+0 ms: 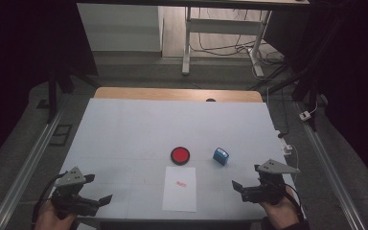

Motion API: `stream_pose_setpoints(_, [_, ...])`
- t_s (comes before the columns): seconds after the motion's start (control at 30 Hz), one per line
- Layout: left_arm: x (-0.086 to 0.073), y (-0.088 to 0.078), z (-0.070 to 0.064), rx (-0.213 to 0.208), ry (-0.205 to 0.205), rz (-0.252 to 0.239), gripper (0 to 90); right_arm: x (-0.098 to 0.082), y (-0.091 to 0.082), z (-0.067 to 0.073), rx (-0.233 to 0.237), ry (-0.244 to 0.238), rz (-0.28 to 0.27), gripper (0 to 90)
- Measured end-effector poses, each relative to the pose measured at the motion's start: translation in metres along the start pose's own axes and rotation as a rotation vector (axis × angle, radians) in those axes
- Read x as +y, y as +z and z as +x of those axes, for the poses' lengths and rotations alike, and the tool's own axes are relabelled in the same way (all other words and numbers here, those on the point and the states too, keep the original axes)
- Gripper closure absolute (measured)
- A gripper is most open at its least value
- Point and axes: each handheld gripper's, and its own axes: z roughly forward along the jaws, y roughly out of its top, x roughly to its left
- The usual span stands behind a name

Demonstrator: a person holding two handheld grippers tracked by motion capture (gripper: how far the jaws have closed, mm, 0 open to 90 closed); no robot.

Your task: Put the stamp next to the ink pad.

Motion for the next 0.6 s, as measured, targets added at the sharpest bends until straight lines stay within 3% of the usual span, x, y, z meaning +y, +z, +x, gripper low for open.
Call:
stream_pose_setpoints(0.37, [0.0,0.0,-0.001,0.003,0.005,0.001,2.1,-0.017,-0.015,-0.001,-0.031,0.024,0.044,0.0])
stream_pose_setpoints(0.6, [0.0,0.0,-0.001,0.006,0.011,0.008,2.1,-0.019,-0.017,0.001,-0.039,0.023,0.057,0.0])
